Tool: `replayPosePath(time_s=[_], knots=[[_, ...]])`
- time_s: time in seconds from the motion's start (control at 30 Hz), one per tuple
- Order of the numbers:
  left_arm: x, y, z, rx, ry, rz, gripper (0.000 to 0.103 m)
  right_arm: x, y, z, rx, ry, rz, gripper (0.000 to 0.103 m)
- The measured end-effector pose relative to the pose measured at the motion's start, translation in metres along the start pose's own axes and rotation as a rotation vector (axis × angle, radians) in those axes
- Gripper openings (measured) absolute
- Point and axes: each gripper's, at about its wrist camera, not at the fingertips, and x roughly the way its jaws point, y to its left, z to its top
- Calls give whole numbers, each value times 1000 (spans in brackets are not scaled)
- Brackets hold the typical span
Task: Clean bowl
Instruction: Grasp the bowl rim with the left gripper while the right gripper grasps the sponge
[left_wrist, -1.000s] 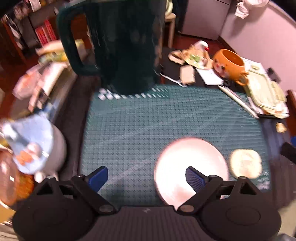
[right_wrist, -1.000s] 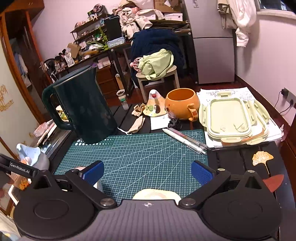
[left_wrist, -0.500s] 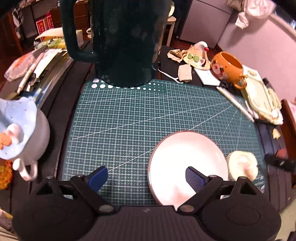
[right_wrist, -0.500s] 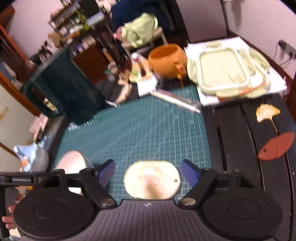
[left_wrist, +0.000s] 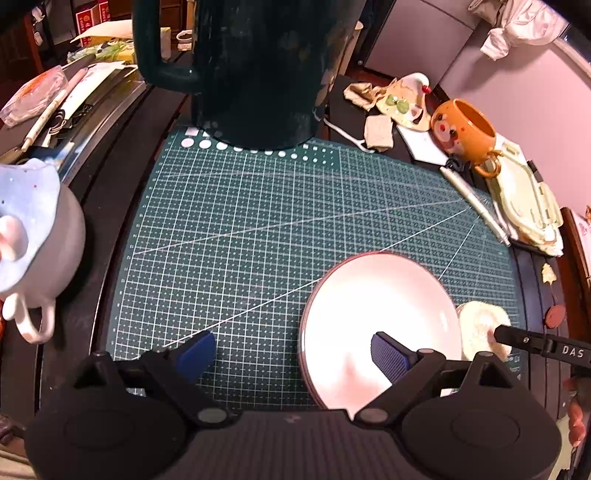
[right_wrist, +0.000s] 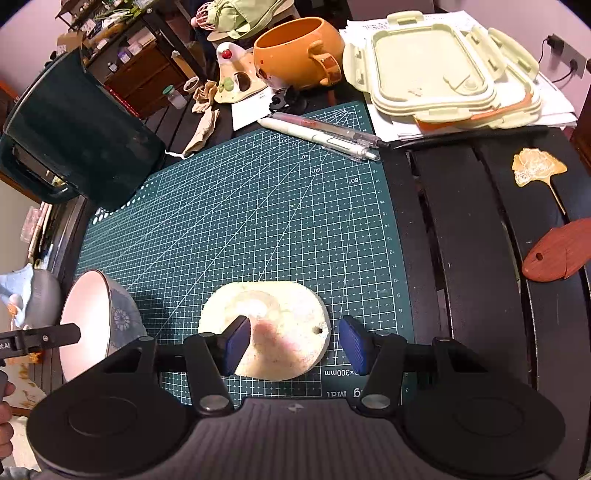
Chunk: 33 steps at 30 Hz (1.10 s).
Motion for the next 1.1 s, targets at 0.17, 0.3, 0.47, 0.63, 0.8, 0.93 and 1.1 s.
replayPosePath(time_s=[0.17,0.3,0.47,0.63,0.8,0.93,1.1], knots=[[8,1,-3,-5,26,15,91,3,4,-2,-24,-2,14,9],[12,6,-3,-27,45,19,91,-18,2,0,25,-76,102,5],[15,11,-3,-55,45,31,91,-35,42,2,-80,-87,64,5],[19,9,-5,-53,39,46,91,-50,90,4,-217,-83,-10,5],[18,9,-4,-64,22,23,91,-64,138,6,-355,-79,-84,5],[18,10,-4,-57,12,53,83,-63,170,4,-429,-74,-154,5],[24,22,-2,-110,47,6,54,-49,203,-1,-485,-64,-251,4]])
